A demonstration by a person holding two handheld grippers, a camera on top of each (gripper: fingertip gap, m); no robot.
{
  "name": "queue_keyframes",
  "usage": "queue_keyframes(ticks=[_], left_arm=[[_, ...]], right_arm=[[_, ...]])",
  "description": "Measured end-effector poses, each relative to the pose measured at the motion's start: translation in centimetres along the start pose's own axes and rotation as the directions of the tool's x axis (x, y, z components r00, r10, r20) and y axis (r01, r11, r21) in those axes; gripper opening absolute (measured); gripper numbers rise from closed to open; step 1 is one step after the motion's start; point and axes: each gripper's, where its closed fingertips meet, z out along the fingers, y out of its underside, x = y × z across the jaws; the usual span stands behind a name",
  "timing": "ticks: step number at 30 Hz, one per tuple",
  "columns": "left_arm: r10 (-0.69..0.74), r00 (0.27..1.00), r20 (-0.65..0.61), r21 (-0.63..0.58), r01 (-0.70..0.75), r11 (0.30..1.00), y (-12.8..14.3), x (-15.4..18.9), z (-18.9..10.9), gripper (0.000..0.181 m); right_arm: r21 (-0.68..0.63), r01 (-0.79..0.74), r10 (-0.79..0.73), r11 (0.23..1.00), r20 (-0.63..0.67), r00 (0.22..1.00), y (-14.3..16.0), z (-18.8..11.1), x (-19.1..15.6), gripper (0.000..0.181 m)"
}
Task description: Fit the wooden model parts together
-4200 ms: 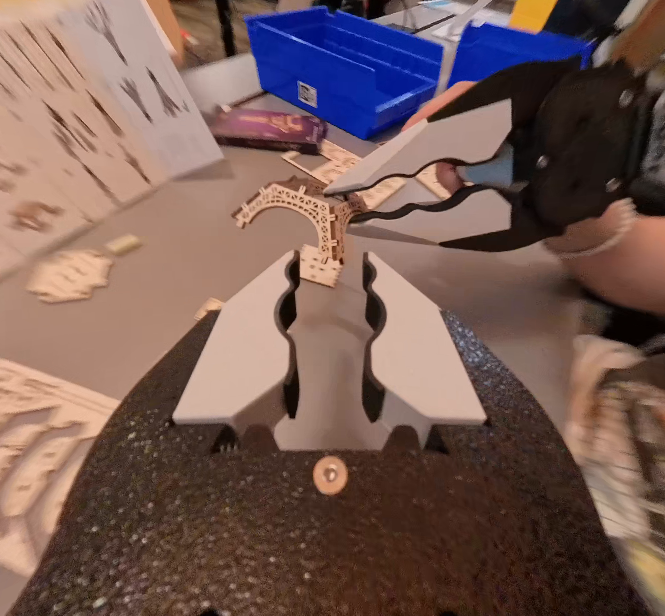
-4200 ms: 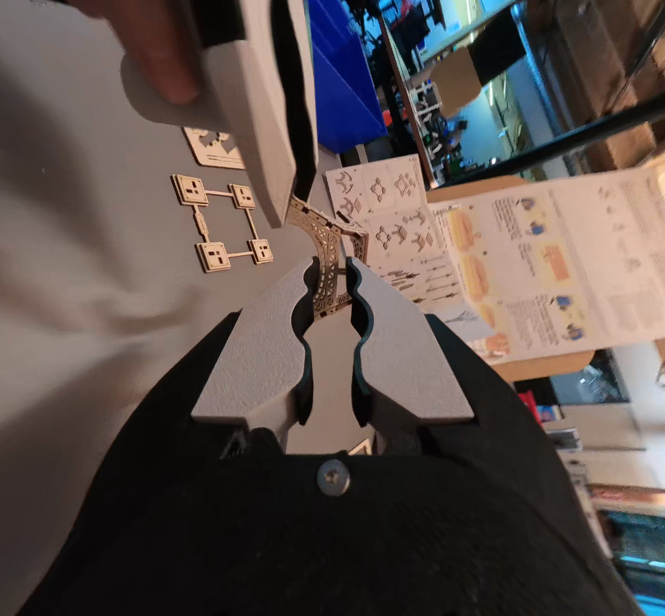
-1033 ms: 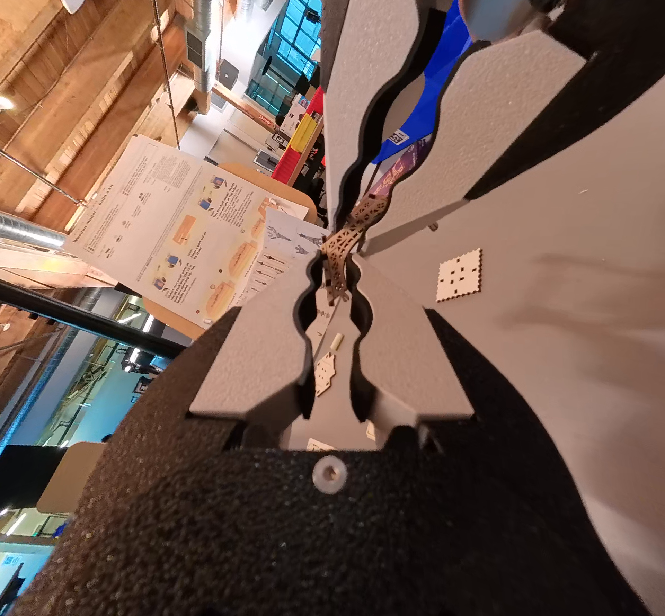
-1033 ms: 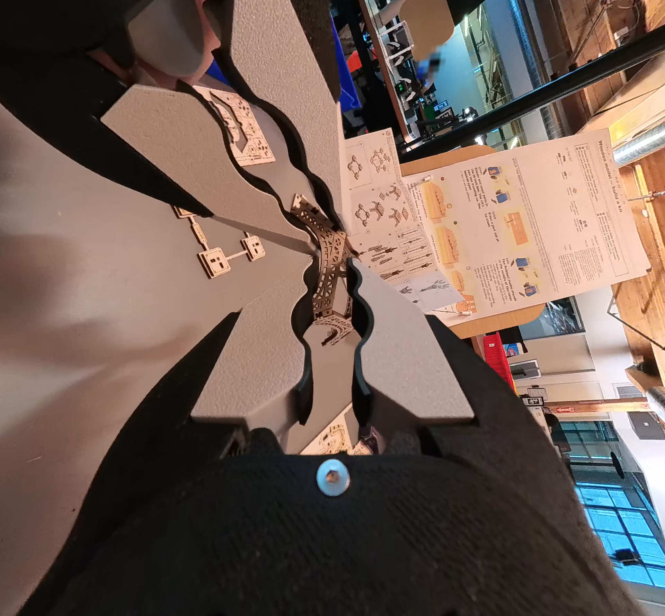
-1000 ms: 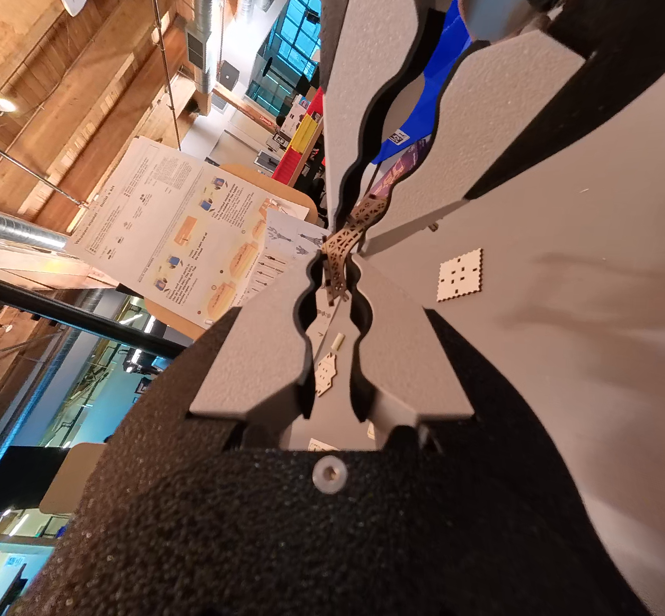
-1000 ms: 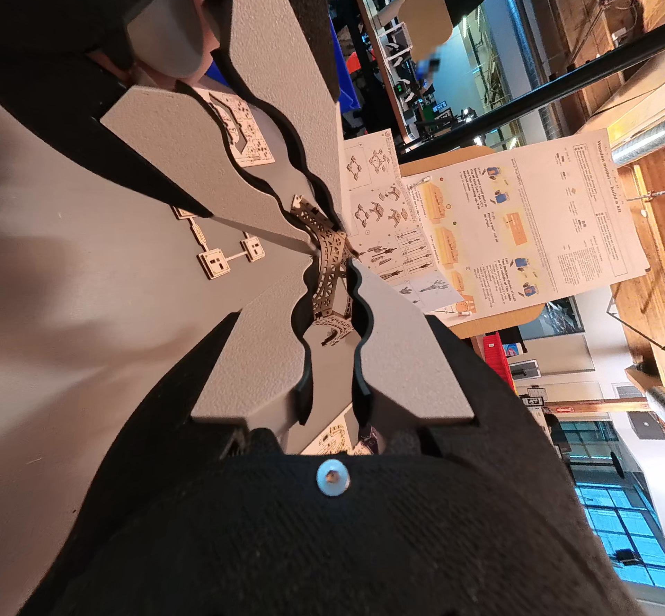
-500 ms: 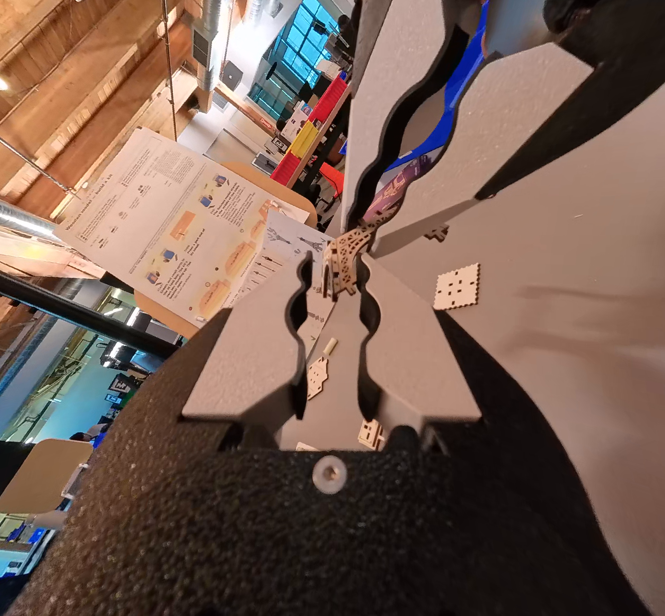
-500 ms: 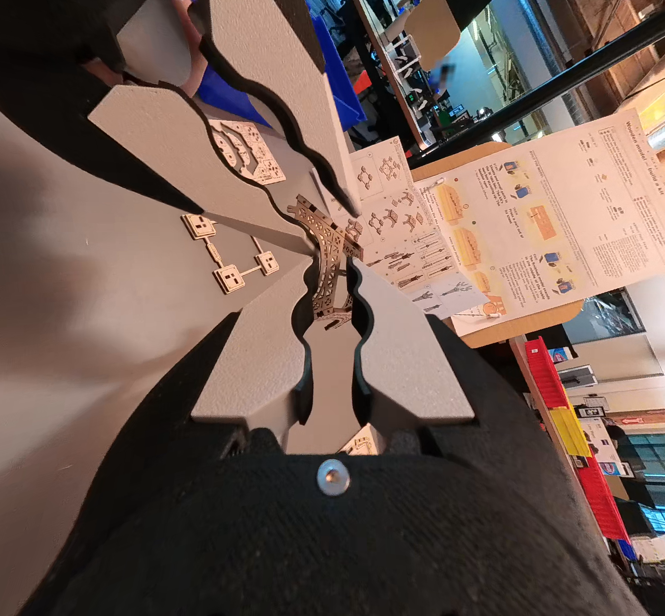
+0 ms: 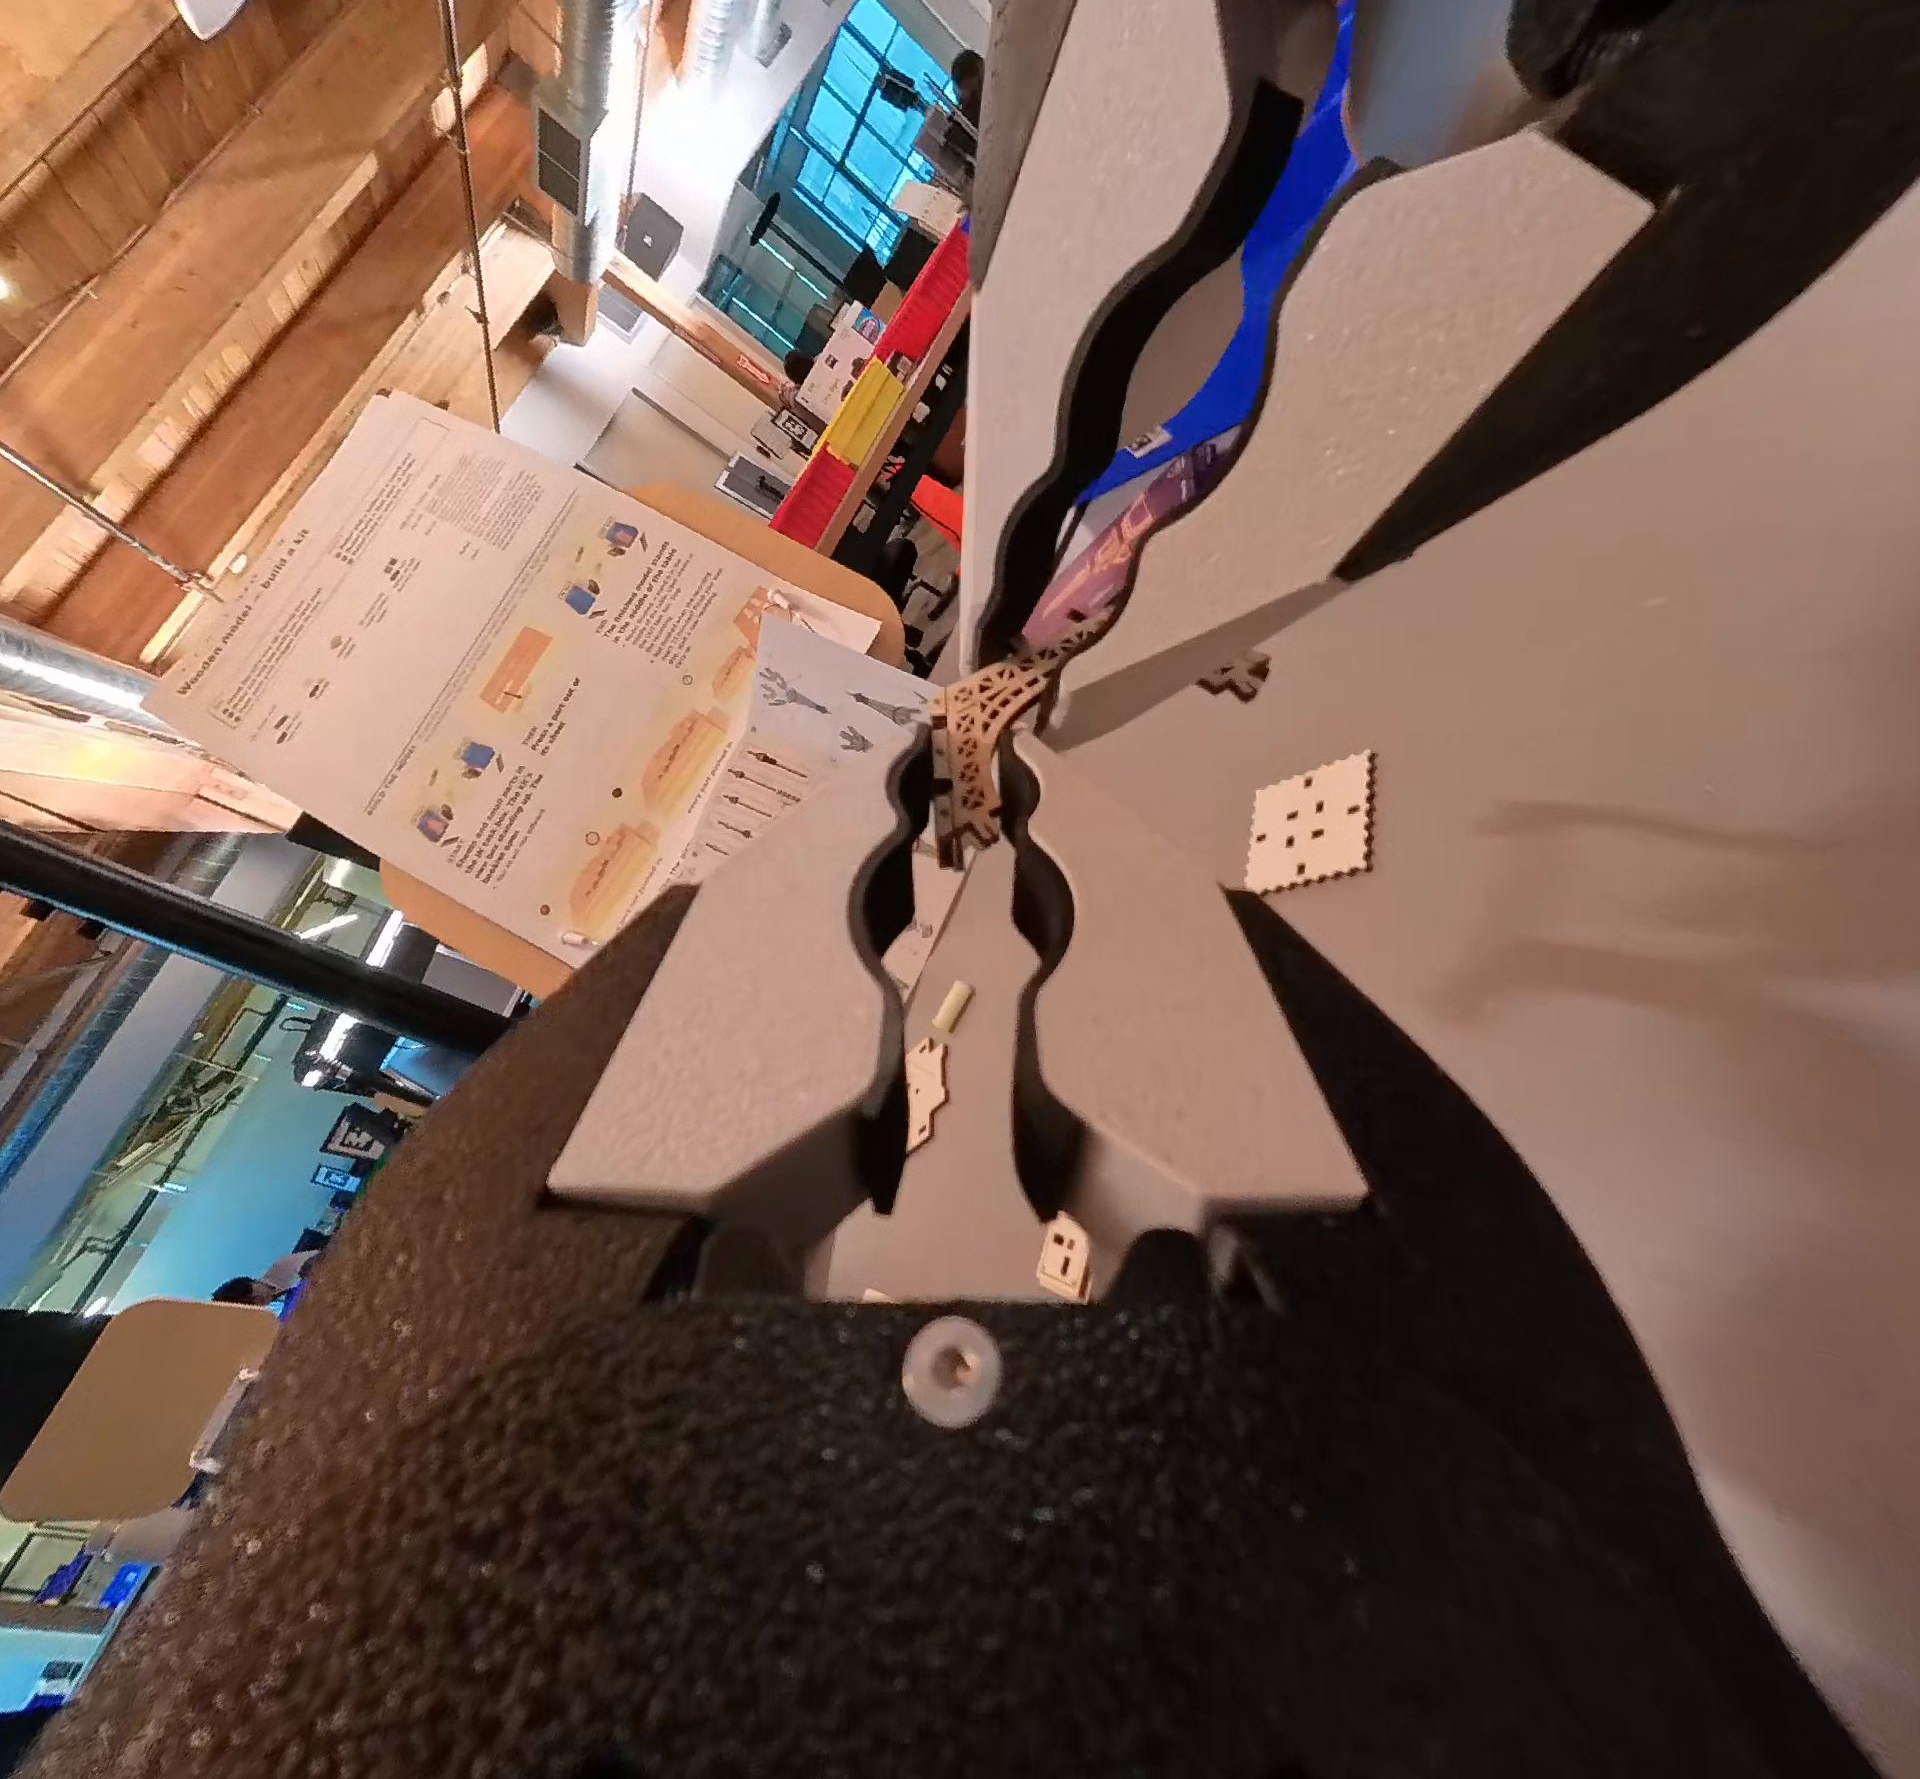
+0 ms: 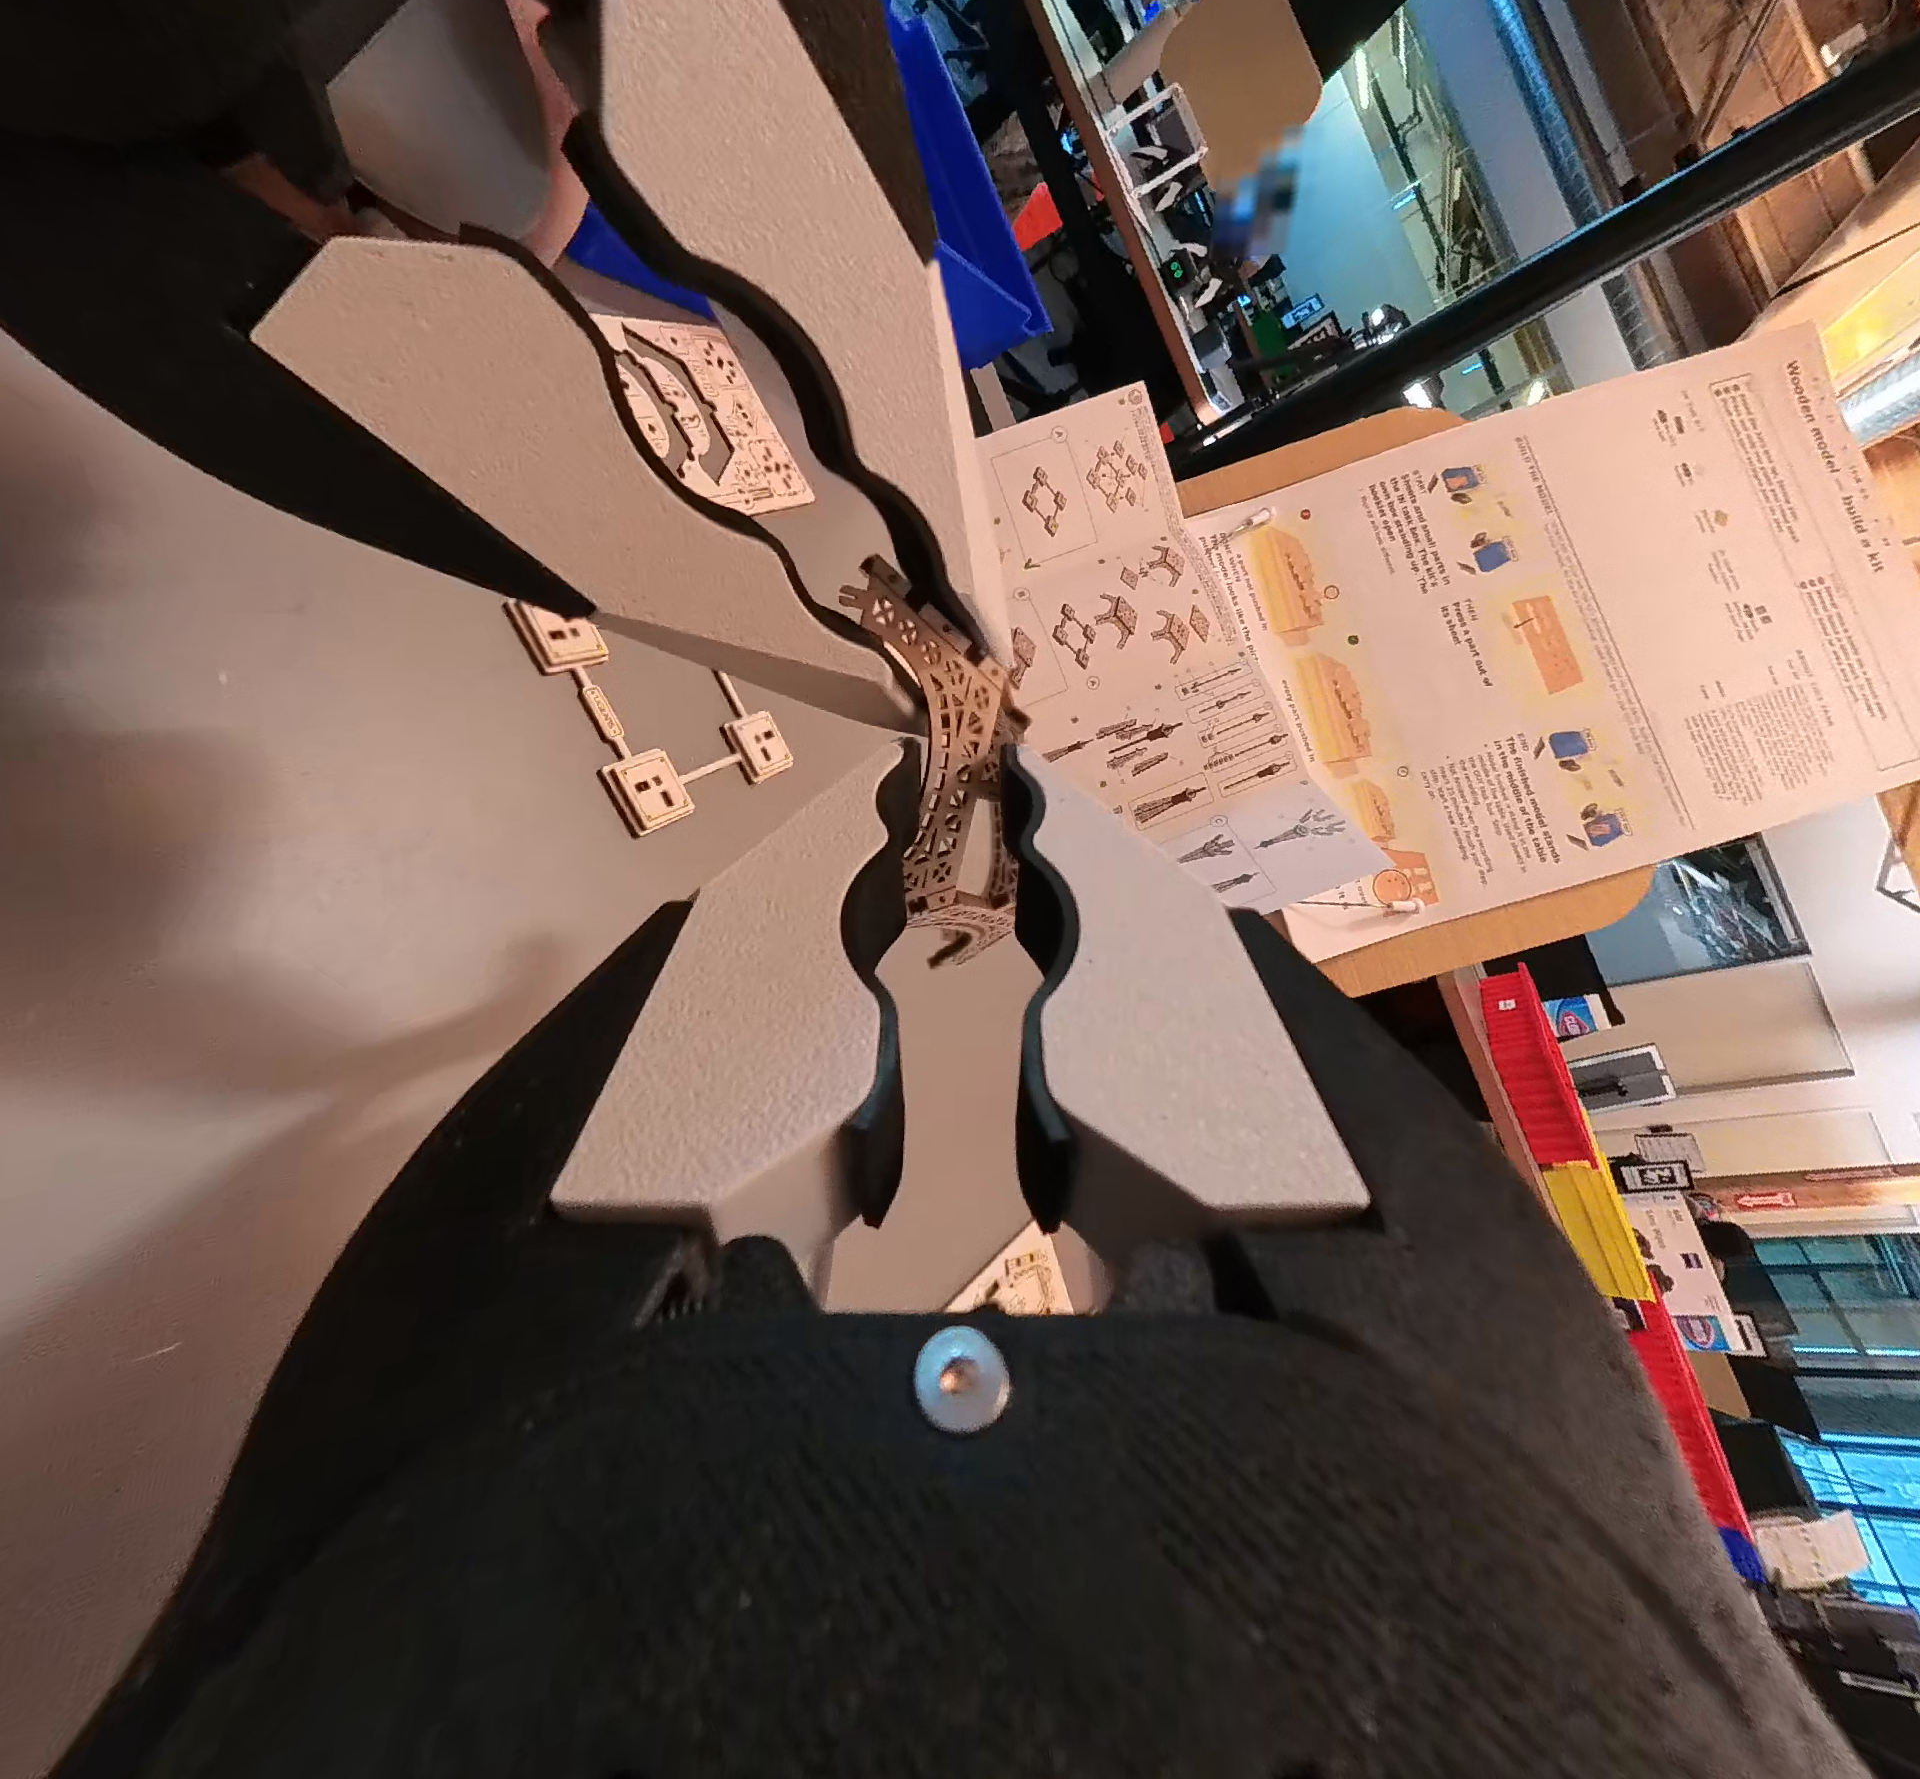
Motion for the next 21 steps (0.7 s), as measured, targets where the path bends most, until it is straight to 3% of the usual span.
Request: queue_keyframes(ticks=[8,17,21], left_arm=[[-0.006,0.995,0.099,0.024,0.004,1.000,-0.5,-1.2,-0.2,0.024],[0.099,0.989,0.109,-0.013,-0.098,0.995,-0.5,-0.6,-0.1,0.008],[0.079,0.988,0.131,0.003,-0.080,0.997,-0.7,-1.0,-0.2,0.008]], right_arm=[[-0.005,0.017,-0.017,1.000,-0.073,0.997,0.5,-0.2,1.5,0.012],[-0.017,0.007,-0.008,1.000,-0.086,0.996,0.7,-0.3,1.9,0.012],[0.015,-0.032,0.033,0.999,-0.079,0.996,0.5,-0.3,2.0,0.013]])
